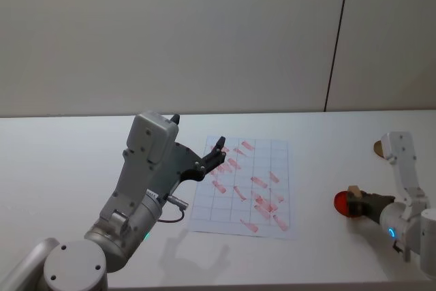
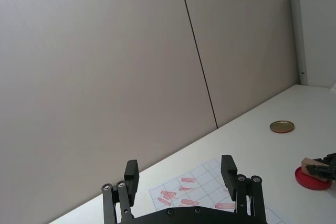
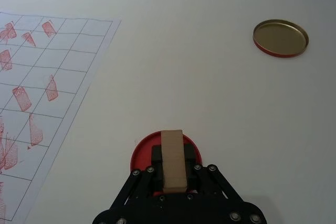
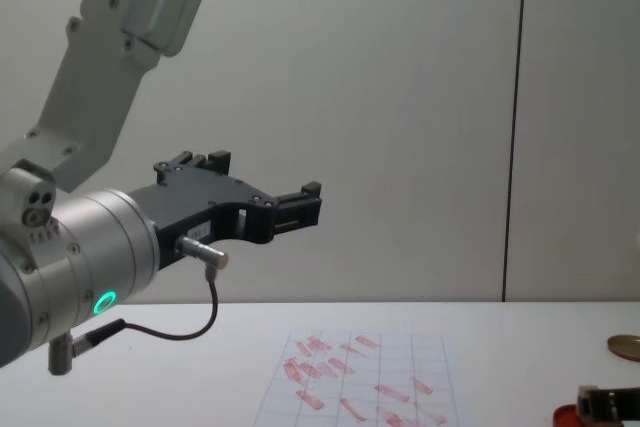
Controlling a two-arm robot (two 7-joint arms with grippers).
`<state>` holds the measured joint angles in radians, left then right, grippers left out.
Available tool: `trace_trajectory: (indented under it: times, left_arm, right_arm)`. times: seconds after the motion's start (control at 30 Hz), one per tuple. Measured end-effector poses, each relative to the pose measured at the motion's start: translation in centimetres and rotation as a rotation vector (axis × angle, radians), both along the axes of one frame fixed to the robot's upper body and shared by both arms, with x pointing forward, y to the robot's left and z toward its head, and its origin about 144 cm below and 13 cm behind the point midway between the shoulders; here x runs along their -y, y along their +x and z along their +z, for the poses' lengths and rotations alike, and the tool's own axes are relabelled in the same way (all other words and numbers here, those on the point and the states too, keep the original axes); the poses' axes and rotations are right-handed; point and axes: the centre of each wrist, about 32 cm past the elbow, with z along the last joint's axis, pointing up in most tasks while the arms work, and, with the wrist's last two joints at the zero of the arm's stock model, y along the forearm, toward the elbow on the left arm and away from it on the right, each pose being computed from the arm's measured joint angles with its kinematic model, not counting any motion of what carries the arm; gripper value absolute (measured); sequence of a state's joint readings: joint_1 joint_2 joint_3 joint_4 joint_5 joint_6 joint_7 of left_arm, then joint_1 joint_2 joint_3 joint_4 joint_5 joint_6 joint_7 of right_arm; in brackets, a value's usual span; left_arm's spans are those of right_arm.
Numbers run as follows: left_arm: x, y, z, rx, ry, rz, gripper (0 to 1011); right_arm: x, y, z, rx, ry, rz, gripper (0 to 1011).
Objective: Use the one hand to pick up the stamp and affix it onto the A4 paper.
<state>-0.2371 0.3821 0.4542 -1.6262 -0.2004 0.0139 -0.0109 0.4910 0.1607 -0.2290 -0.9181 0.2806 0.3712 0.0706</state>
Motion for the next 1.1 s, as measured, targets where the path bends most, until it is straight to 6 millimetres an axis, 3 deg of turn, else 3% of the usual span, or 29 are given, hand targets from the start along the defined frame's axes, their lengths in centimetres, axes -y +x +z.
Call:
trace_trajectory:
  times: [0.73,1.1]
  left_arm:
    - [0.0,0.0,0.0,0.000,0.000,0.000,993]
    - [0.0,0.0,0.0,0.000,0.000,0.000,993]
  right_arm:
    - [0.3,-0.2,-0.6,0.005,0.007,0.000,219]
    - [-0.7,-0.4,2.2,0.125,0.017,0.057,219]
